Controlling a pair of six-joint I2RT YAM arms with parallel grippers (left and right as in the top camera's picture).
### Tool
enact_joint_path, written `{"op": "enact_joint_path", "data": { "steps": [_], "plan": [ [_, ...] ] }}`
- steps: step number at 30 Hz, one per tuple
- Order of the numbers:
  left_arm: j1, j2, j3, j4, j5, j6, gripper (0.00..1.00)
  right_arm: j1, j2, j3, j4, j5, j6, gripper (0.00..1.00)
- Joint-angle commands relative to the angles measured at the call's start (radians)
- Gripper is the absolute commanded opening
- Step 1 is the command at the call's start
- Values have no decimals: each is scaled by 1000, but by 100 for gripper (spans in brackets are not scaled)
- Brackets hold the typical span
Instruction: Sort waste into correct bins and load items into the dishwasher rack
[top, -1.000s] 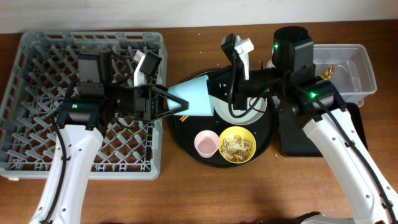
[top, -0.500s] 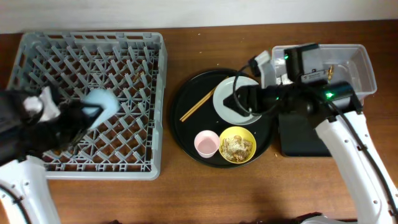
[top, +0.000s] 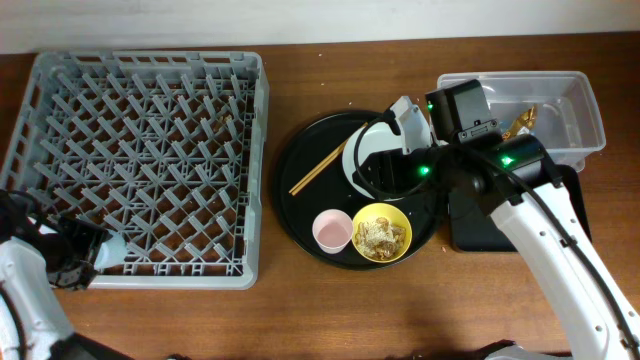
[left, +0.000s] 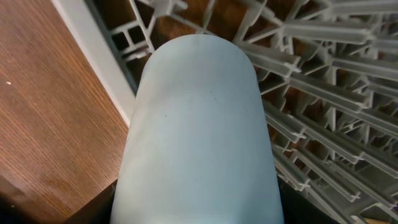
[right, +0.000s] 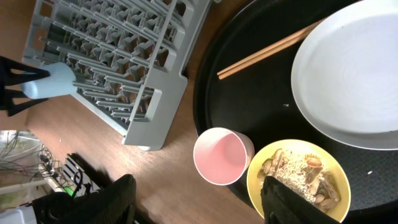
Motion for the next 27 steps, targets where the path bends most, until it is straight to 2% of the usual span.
{"op": "enact_joint_path", "data": {
  "steps": [1,2,3,6,7,8,9,10,13,14,15,17,20,22,24,25,26,27],
  "plan": [
    [2,97,-3,18,21,-9,58,6,3,4,1,13,-7,66],
    [2,101,-3,27,19,-9,74,6,3,4,0,13,-7,66],
    [2,100,0,38,23,-9,99,6,3,4,-8,13,-7,66],
    [-1,84,60,-7,47,15,99,6,3,0,-40,29,-6,67],
    [-10,66,103,-38,95,64,98,6,3,-10,-50,54,-2,67],
    [-62,14,167,-67,177,171,96,6,3,-53,-58,106,72,63],
    [-118,-29,196,-69,239,258,96,20,18,-99,-45,109,92,58],
    [-237,-91,221,-59,305,364,96,59,49,-145,-15,110,91,56],
    [-546,-154,222,-32,319,414,96,148,220,-203,35,221,126,56],
    [-626,-152,222,-31,319,413,96,156,291,-203,55,221,129,50],
    [-667,-152,222,-26,343,410,96,156,352,-203,73,208,139,33],
    [-684,-152,222,6,479,409,96,156,393,-203,97,187,143,4],
    [-684,-148,221,28,511,369,96,155,325,-164,73,187,143,4],
    [-684,-132,221,48,600,369,97,153,243,-107,14,185,131,4],
    [-682,-73,221,120,872,350,97,80,130,-39,48,-125,-54,4],
    [-682,-34,221,178,1068,350,97,15,90,-23,137,-430,-182,4],
    [-682,2,221,205,1192,350,97,-35,74,-23,231,-689,-232,4],
    [-684,29,221,204,1272,350,97,-78,76,-23,319,-856,-232,4]
  ]
}}
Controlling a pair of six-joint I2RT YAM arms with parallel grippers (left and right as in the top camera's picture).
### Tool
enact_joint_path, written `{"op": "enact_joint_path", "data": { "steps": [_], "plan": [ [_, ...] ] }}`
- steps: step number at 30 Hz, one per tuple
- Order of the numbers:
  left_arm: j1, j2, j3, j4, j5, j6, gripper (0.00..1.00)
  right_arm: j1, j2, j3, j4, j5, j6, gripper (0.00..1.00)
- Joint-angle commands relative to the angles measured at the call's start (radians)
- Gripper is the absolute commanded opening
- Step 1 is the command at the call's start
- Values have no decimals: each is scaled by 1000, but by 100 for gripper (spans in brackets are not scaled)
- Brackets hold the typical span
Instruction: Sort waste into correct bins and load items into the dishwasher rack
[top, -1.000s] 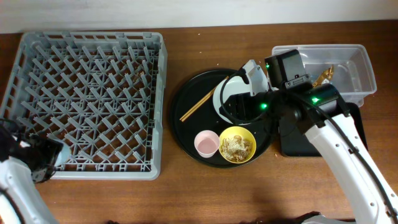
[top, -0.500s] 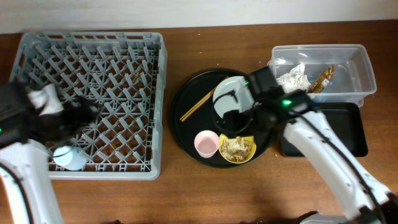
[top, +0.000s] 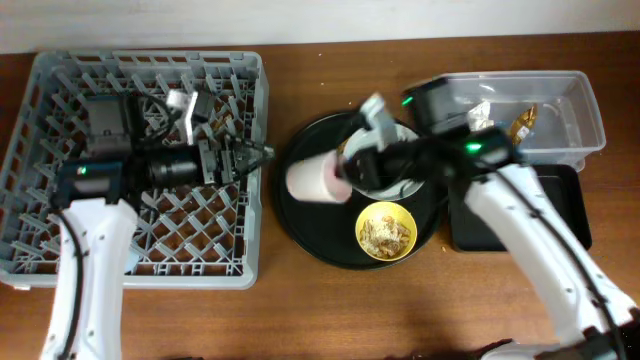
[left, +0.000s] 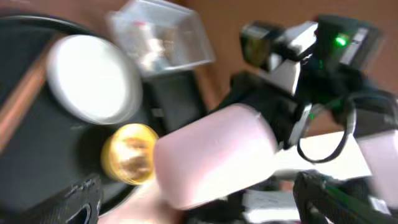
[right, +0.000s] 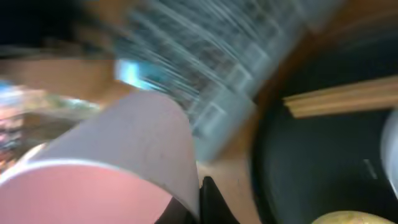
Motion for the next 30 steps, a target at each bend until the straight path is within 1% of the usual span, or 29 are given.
{"op": "enact_joint_path", "data": {
  "steps": [1,4,5,6,7,9,13,15,16,17,18,19,20,21,22,23,25,27,28,29,30],
  "plan": [
    [-8,54,10,11,363,0,97,-75,-9,9,125,-500,-104,4],
    [-80,51,10,15,375,0,96,-73,-3,8,180,-498,-100,4],
    [-116,51,10,15,375,0,94,-73,-2,8,182,-490,-101,4],
    [-137,51,10,16,375,0,91,-73,2,8,182,-489,-101,4],
    [-159,51,10,16,375,0,83,-73,6,8,181,-470,-100,4],
    [-189,46,10,15,375,0,83,-73,8,8,180,-354,-37,4],
    [-192,42,10,45,375,0,82,-43,8,8,181,-332,-37,4],
    [-192,42,10,45,375,0,68,-32,8,8,182,-302,-22,4],
    [-192,42,10,45,375,0,64,-32,8,8,182,-302,-22,4],
    [-192,42,10,47,372,0,59,-32,8,8,181,-303,-22,4],
    [-192,42,10,48,364,0,53,-32,8,8,181,-303,-22,12],
    [-190,42,10,48,328,-1,52,-35,8,8,181,-303,-21,48],
    [-179,41,10,47,265,-1,52,-57,3,9,182,-298,0,55],
    [-132,26,10,1,125,-1,52,-134,-19,9,179,-294,61,57],
    [-95,11,10,-39,39,-2,52,-161,-27,9,177,-294,87,57],
    [-50,-7,11,-88,-79,-6,52,-196,-37,9,153,-282,117,57],
    [46,-47,12,-198,-312,-32,51,-212,-40,9,55,-220,117,57],
    [208,-93,14,-385,-628,-106,51,-167,-40,8,-101,19,117,57],
    [266,-98,14,-441,-711,-121,49,-131,-40,8,-140,146,116,57],
    [351,-97,14,-501,-829,-128,44,-90,-39,8,-166,263,117,57],
    [429,-97,14,-532,-948,-145,44,-52,-39,8,-179,329,116,58]
  ]
}}
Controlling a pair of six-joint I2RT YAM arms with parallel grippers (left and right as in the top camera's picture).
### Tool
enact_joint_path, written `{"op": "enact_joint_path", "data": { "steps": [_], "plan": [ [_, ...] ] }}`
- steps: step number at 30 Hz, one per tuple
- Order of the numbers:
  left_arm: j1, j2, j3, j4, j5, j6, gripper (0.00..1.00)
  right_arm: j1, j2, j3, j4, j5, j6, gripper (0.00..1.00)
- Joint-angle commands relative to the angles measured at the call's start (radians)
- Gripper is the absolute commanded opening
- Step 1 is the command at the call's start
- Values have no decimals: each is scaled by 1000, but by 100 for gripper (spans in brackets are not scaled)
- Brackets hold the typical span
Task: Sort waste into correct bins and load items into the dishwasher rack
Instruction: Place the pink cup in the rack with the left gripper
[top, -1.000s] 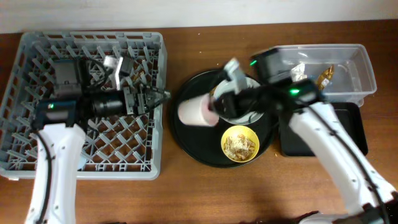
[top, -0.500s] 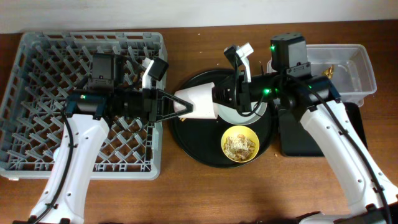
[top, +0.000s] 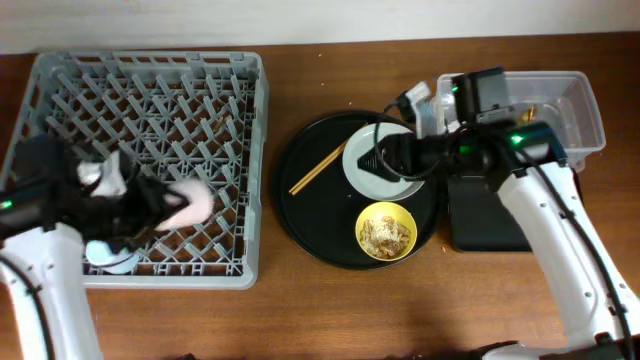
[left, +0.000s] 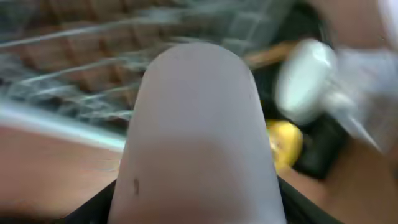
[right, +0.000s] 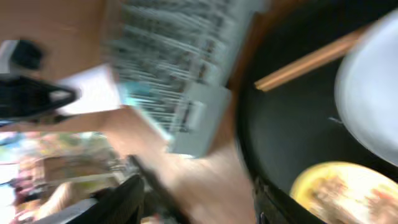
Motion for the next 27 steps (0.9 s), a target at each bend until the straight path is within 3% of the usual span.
{"op": "enact_joint_path", "data": {
  "steps": [1,5,9,14,16,20,24,27],
  "plan": [
    [169,-10,2,-45,-378,-72,44,94,-19,2,-23,264,-2,59],
    [174,-10,-81,-11,-437,-104,44,100,-19,2,-24,274,-2,59],
    [142,-10,-231,85,-338,-110,44,100,-19,2,-20,274,-2,60],
    [130,-11,-231,89,-330,-110,44,100,-19,2,-20,274,-2,60],
    [130,-11,-273,137,-436,-146,45,100,-19,2,-19,274,-2,60],
    [130,-10,-460,284,-372,-162,45,100,-19,2,-20,274,-2,60],
    [130,-11,-433,261,-293,-162,45,100,-19,2,-20,274,-2,60],
    [130,-12,-270,134,-293,-154,43,100,-19,2,-21,274,-2,61]
  ]
}}
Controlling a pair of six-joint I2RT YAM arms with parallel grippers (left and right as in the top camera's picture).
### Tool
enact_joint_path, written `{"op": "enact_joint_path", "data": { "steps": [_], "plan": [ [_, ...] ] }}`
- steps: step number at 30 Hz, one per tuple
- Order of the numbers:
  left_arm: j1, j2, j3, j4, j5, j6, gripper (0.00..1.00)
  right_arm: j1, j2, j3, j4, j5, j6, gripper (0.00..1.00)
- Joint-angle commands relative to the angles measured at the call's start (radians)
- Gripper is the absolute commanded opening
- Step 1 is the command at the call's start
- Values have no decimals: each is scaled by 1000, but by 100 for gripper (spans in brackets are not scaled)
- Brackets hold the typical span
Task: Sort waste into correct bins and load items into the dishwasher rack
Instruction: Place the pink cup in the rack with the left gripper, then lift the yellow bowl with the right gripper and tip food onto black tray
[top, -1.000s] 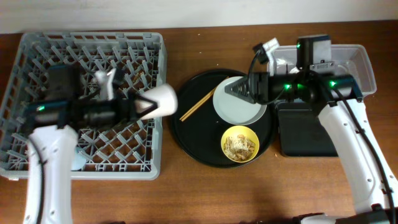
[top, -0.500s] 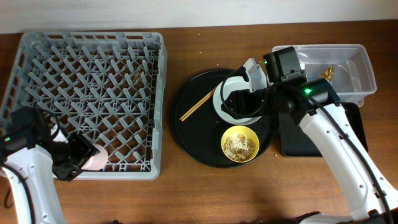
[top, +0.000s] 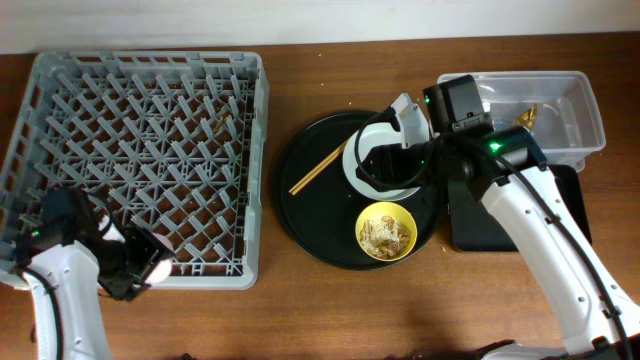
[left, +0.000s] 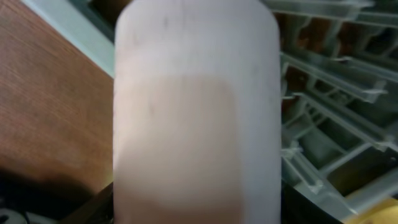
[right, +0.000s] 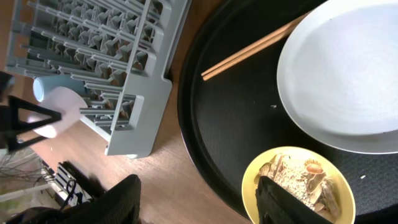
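Note:
My left gripper (top: 135, 272) is shut on the pink cup (left: 196, 112), which it holds on its side at the front-left corner of the grey dishwasher rack (top: 140, 150). A light blue cup (right: 39, 87) lies in the rack just beside it. Over the black tray (top: 310, 215) hangs my right gripper (right: 199, 205), open and holding nothing. Under it are the white plate (right: 339, 68), a pair of wooden chopsticks (top: 318, 168) and a yellow bowl of food scraps (top: 383, 232).
A clear plastic bin (top: 565, 110) holding some waste stands at the back right. A black bin (top: 500, 220) sits in front of it, partly under my right arm. Bare wooden table (top: 330, 310) runs along the front.
My left gripper has moved with the pink cup from above the rack's front middle to its front-left corner, beside the blue cup. My right gripper stays open over the plate, shifted slightly left.
At first my left gripper held the blue cup at the rack's front-left corner and the pink cup stood on the tray. Then my right gripper held the pink cup out toward the left gripper. After that the left gripper held it over the rack, and now at the corner.

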Motion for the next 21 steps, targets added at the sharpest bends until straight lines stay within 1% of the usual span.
{"op": "enact_joint_path", "data": {
  "steps": [1,3,5,8,11,13,14,15,17,18,19,21],
  "plan": [
    [-1,0,198,-121,24,-6,43,5,-16,2,1,5,-3,61],
    [-1,-8,219,-173,59,-6,43,5,-16,2,1,5,-3,61],
    [-1,-8,213,-177,54,-6,43,5,-16,2,1,5,-3,61],
    [-1,-8,135,-131,58,-7,43,5,-16,2,-2,5,-3,61],
    [-1,-7,-2,-36,56,-29,43,5,-16,2,-2,5,-3,61],
    [-1,-7,-31,0,26,-37,43,5,-16,2,-2,5,-3,61],
    [-1,-7,-31,10,22,-40,52,5,-16,2,-2,5,-3,61],
    [0,-7,-31,33,21,-45,64,5,-16,2,-2,5,-3,61],
    [0,-7,-31,83,21,-51,65,5,-16,2,-2,5,-3,61],
    [0,-7,-31,94,21,-51,73,5,-16,2,-2,5,-3,61],
    [0,-7,-31,97,21,-51,76,5,-16,2,-2,5,-3,61],
    [0,-7,-31,96,23,-51,78,5,-16,2,-2,5,-3,61]
  ]
}}
